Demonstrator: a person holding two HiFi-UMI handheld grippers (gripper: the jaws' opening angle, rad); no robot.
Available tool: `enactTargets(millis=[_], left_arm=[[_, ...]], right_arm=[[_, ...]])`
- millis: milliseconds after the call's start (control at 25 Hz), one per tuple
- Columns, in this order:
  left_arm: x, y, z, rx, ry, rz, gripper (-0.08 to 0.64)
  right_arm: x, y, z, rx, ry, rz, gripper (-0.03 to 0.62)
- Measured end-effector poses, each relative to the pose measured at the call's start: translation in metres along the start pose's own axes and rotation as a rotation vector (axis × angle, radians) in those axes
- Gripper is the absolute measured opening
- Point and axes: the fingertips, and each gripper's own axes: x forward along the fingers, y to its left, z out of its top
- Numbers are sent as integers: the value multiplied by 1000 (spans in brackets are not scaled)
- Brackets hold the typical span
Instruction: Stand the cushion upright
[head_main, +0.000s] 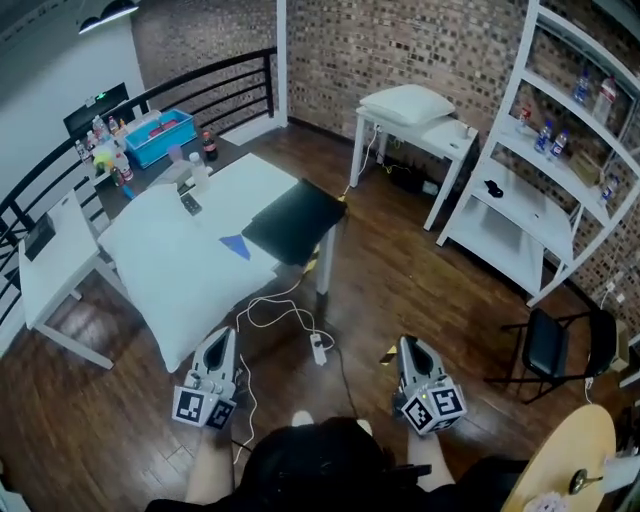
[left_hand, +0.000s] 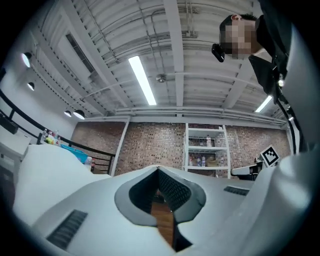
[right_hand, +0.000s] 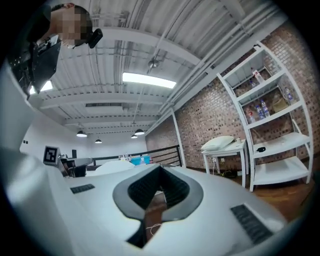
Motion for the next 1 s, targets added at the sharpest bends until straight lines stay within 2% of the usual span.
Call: enactTargets(millis=[80,160,320,480,560,640,720,800,1000], left_arm=[[-12,23,-1,-3,-9,74,0],[-32,46,-3,-9,-8,163,0],[-71,96,-6,-8,-13,354,0],[-89,126,9,29,-58,518,0],[-87,139,16,50,-59,567,0],[-76,146,22,73,-50,586,0],[-65,149,32,123,-43,616,0],[-61,154,44,178,-39,678,0],[-63,169,54,226,-54,844,0]], right_arm=[[29,8,-10,-54,62,33,2],[60,28,-13,-74,92,122,2],[127,67,-13,-73,94,281,2],[198,92,-11,-18,117,421,2],[230,107,-7,-17,117,489,2],[260,116,-1,-6,110,552,2],[291,125,2,30,112,622,2],[320,140,3,67,121,698,2],[375,176,3,85,142,900,2]])
